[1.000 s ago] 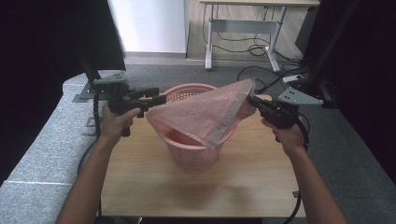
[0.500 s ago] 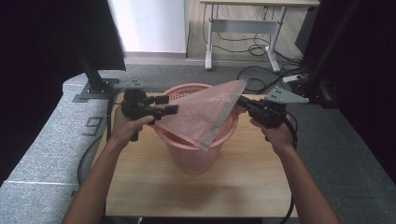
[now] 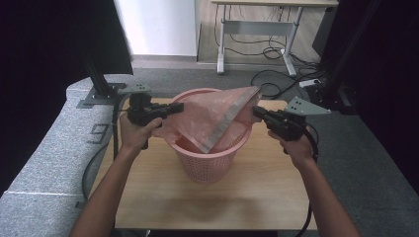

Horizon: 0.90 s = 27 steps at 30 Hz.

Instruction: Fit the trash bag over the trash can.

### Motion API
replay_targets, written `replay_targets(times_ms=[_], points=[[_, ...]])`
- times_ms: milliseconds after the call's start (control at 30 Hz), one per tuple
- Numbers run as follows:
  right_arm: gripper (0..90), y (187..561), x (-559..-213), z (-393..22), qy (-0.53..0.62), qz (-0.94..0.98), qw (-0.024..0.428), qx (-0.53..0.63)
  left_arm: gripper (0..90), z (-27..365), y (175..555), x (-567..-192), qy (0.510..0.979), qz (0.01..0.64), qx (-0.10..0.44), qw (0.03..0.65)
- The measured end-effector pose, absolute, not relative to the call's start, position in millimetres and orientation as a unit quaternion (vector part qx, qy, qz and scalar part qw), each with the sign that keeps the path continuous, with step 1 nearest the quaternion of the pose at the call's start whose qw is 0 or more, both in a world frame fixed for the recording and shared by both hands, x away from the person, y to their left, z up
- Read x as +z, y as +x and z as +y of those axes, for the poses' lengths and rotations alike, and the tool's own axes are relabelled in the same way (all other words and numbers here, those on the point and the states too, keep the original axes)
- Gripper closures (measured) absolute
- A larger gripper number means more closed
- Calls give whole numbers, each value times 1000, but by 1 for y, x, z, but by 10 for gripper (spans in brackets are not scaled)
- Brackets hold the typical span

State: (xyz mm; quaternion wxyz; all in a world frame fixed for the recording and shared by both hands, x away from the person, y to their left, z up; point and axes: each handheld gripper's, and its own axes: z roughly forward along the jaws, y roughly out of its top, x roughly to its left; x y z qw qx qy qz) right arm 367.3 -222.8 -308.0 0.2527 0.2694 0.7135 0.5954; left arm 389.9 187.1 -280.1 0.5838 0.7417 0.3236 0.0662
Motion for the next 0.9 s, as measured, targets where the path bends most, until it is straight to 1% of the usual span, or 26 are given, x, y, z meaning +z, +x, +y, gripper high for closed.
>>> replay_targets(times_ms=[133,333,500,700,733,800,900], points=[[890,365,-313,-242,279,708,251,598,898,195,393,-281,725,337,56,598],[893,366,-321,-262,297,703,245,598,898,200,396,-282,718,345,42,603],[895,367,-328,-272,298,706,246,594,898,203,398,-284,718,346,37,603],[892,369,-332,-274,304,706,248,589,898,200,395,-287,722,342,36,600],[883,368,-332,-273,303,707,251,587,899,200,394,-287,723,342,38,599],[803,364,-332,-272,304,706,264,583,898,199,392,-288,725,341,38,597],[702,355,-333,-271,298,709,268,581,898,198,391,-289,727,342,36,595]])
